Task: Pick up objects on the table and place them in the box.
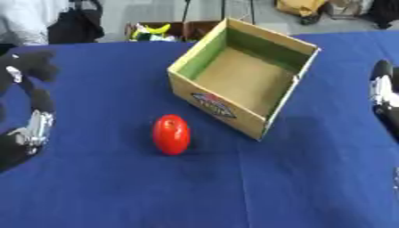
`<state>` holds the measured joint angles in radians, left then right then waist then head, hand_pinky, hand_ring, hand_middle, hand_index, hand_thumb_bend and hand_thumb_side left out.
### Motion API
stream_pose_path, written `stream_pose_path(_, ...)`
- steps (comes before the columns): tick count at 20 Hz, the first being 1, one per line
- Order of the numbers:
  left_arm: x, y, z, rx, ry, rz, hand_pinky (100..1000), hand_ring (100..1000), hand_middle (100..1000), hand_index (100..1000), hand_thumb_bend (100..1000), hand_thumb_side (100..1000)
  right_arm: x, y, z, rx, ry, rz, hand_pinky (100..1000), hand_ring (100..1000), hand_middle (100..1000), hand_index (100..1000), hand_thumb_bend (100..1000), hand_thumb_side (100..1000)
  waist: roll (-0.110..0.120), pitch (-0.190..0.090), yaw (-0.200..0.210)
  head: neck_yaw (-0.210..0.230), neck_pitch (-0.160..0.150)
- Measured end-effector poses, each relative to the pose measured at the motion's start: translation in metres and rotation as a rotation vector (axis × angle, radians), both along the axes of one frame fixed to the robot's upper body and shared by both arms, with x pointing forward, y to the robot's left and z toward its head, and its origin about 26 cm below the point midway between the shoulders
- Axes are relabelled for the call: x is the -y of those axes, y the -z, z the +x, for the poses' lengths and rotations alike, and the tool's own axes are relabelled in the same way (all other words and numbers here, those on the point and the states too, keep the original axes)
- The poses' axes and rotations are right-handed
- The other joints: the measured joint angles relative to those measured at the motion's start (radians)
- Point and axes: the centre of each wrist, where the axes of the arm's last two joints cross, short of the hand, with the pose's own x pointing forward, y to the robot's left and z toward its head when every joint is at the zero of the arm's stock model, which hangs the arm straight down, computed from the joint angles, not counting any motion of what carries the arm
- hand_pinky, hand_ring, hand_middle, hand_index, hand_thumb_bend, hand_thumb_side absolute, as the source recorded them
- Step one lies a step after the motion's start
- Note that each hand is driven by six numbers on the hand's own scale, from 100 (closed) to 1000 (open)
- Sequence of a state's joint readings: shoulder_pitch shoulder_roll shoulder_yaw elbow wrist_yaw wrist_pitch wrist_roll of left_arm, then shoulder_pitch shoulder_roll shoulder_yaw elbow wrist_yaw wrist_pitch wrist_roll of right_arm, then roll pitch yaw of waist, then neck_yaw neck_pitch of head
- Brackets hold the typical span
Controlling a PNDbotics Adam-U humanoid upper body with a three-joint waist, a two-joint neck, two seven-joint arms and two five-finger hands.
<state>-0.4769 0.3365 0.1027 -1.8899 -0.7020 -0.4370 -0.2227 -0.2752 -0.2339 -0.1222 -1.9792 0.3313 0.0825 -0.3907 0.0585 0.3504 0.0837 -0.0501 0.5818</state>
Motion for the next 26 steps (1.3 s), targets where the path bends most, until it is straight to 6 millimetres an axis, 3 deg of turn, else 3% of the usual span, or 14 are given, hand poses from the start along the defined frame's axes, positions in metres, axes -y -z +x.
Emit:
stream_pose_path(4, 0.003, -0.008, 0.015, -0.056, 0.022, 0.120, 416, 624, 665, 911, 100, 812, 0.001, 0.001, -0.001, -0.008, 0.001, -0.002, 591, 498, 432, 548, 273, 446, 0.005, 0.000, -0.004, 0.010, 0.002)
stream_pose_path(9, 0.013, -0.019, 0.034, -0.110, 0.069, 0.269, 456, 685, 752, 947, 100, 817, 0.002, 0.003, -0.001, -0.023, 0.003, -0.005, 592, 498, 431, 547, 276, 448, 0.007, 0.000, -0.015, 0.018, -0.013)
stream_pose_path(12, 0.025, -0.030, 0.039, -0.112, 0.089, 0.377, 489, 721, 784, 966, 100, 822, 0.002, 0.004, -0.002, -0.030, 0.001, -0.012, 592, 497, 431, 547, 278, 449, 0.007, 0.000, -0.017, 0.019, -0.022)
stream_pose_path(15, 0.041, -0.043, 0.042, -0.108, 0.106, 0.492, 546, 759, 827, 984, 100, 884, 0.002, 0.005, -0.002, -0.036, 0.000, -0.013, 591, 497, 430, 547, 278, 449, 0.007, -0.001, -0.022, 0.021, -0.024)
stream_pose_path(20, 0.068, -0.054, 0.044, -0.105, 0.108, 0.565, 619, 809, 875, 991, 100, 933, 0.001, 0.006, -0.002, -0.041, -0.007, -0.016, 591, 496, 429, 546, 279, 448, 0.008, -0.010, -0.025, 0.022, -0.029)
stream_pose_path(23, 0.080, -0.055, 0.048, -0.096, 0.098, 0.617, 585, 801, 883, 989, 100, 998, 0.001, 0.008, -0.003, -0.049, -0.007, -0.017, 592, 496, 429, 546, 280, 448, 0.009, -0.012, -0.027, 0.022, -0.029)
stream_pose_path(26, 0.089, -0.051, 0.054, -0.091, 0.081, 0.677, 550, 791, 894, 994, 100, 1000, 0.001, 0.008, -0.003, -0.053, -0.008, -0.018, 592, 496, 429, 546, 281, 447, 0.010, -0.013, -0.028, 0.023, -0.029)
